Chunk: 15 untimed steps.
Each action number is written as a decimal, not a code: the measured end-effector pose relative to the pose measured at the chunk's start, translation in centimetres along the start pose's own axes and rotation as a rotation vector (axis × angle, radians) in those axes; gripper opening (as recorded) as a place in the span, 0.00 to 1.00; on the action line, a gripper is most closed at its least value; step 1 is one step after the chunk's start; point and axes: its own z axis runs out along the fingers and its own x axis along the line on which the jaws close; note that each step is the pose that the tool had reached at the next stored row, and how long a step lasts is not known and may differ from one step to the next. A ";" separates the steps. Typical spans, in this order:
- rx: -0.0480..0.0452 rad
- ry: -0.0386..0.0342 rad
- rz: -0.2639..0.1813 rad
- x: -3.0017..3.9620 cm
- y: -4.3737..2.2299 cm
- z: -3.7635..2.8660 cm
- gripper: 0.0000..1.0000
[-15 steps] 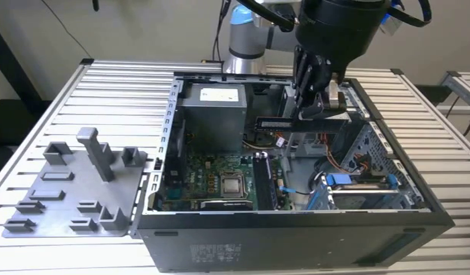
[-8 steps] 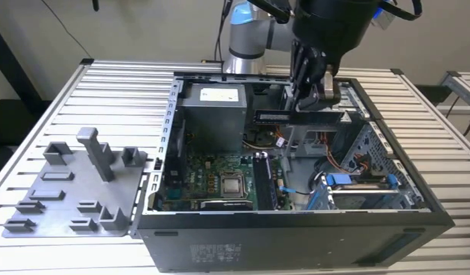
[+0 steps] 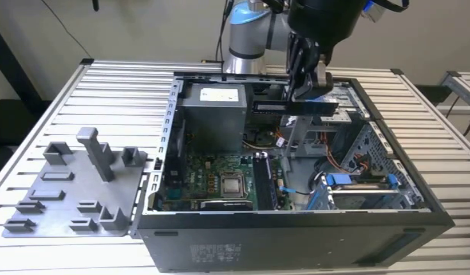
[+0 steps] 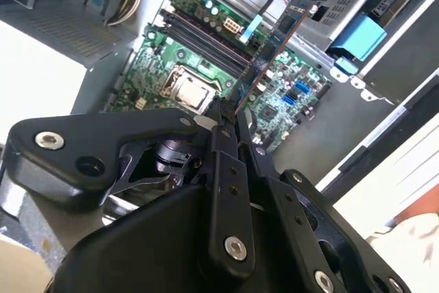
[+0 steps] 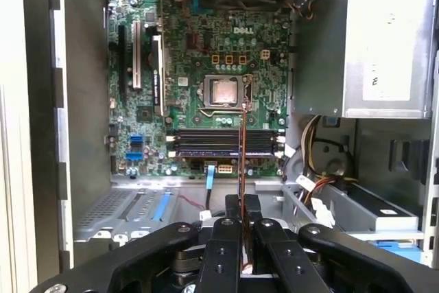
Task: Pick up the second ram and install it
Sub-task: 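Pick up the second ram and move it above second insertion slot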
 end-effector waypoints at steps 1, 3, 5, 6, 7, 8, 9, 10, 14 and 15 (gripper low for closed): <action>0.0000 0.0000 0.000 -0.27 0.03 0.01 0.14; 0.0000 -0.0006 0.000 -0.77 0.08 0.05 0.14; 0.0000 -0.0018 0.000 -1.28 0.16 0.07 0.14; 0.0001 -0.0027 0.000 -1.51 0.21 0.09 0.14; 0.0001 -0.0038 0.000 -1.75 0.26 0.11 0.14; 0.0001 -0.0049 0.000 -1.99 0.30 0.12 0.14; 0.0002 -0.0059 0.000 -2.24 0.35 0.14 0.14; 0.0002 -0.0067 0.000 -2.49 0.40 0.16 0.14; 0.0002 -0.0108 0.000 -3.55 0.52 0.24 0.14; 0.0002 -0.0116 0.000 -3.81 0.54 0.26 0.14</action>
